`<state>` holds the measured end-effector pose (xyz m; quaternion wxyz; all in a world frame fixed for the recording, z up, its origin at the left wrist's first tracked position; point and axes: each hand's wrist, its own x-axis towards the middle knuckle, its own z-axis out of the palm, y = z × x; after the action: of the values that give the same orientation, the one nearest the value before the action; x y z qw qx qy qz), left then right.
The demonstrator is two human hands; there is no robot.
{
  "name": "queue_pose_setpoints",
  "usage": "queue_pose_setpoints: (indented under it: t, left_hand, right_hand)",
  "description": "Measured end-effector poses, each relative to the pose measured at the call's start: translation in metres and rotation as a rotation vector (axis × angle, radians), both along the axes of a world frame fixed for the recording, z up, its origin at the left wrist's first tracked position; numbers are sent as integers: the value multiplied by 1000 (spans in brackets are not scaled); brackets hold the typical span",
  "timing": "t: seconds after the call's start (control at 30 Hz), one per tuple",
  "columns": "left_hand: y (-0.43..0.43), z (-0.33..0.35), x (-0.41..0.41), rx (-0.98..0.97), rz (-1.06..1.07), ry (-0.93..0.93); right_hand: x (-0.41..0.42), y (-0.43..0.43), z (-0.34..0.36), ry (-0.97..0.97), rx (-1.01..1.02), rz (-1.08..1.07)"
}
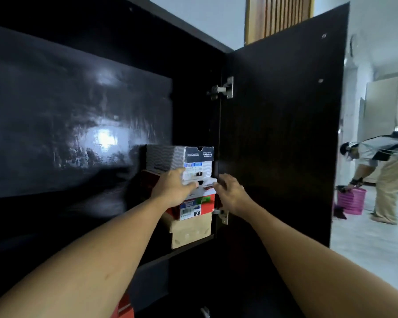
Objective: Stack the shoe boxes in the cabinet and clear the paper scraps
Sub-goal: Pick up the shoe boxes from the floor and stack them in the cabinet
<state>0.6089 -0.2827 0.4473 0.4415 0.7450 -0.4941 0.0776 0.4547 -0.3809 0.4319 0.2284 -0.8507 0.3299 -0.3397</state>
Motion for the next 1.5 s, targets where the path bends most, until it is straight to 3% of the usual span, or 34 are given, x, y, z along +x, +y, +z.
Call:
queue_pose_setpoints:
  t: [0.4, 0.7, 0.9, 1.07, 1.37, 1.5]
  left_hand:
    - [71, -15, -202, 99, -261, 9]
    - [105, -117, -381, 149, -501, 262]
    - [111, -196, -465, 314, -633, 266]
    - [107, -208, -531, 378, -795, 330]
    - [99, -226, -631, 458, -993, 198]
    - [90, -253, -667, 493, -1041, 87]
  right_hand:
    - [-246, 116, -5, 36, 60, -222]
    - [-467, 190, -62, 91, 124, -560]
    - [-559, 222, -116, 165, 197, -729]
    - [-616, 240, -150, 233, 296, -825]
    - [-739, 295, -161, 213, 353, -1072]
    - [-787, 310, -202, 293, 416, -1129]
